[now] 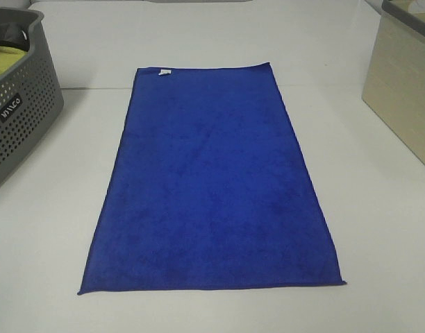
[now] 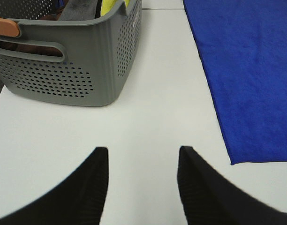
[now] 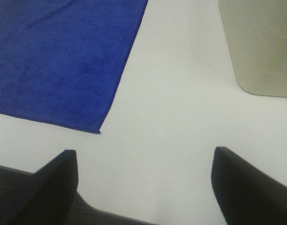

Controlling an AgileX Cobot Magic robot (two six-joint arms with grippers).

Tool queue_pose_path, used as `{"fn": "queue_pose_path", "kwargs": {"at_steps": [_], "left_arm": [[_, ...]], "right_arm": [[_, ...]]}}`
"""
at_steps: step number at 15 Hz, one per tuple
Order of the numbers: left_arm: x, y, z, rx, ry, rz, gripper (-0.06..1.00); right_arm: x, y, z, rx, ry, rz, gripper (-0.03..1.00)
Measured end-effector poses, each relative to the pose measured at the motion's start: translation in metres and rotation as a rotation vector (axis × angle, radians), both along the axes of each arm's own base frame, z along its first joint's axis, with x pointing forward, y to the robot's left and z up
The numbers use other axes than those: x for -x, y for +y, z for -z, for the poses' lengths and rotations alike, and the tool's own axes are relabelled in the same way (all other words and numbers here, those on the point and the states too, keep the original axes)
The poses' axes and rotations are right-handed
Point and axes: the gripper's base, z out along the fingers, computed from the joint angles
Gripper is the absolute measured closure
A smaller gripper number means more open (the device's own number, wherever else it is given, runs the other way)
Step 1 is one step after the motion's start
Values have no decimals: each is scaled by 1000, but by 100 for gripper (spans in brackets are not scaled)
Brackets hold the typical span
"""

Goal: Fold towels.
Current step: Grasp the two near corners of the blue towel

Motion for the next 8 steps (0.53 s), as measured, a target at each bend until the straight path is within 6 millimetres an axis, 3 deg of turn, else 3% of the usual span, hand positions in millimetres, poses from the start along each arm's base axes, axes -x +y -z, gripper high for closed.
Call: {"fn": "queue_pose_path", "kwargs": {"at_steps": [8], "left_arm": [[0, 0, 0, 0, 0, 0, 49]], "right_arm": [[0, 0, 0, 0, 0, 0, 20]]}}
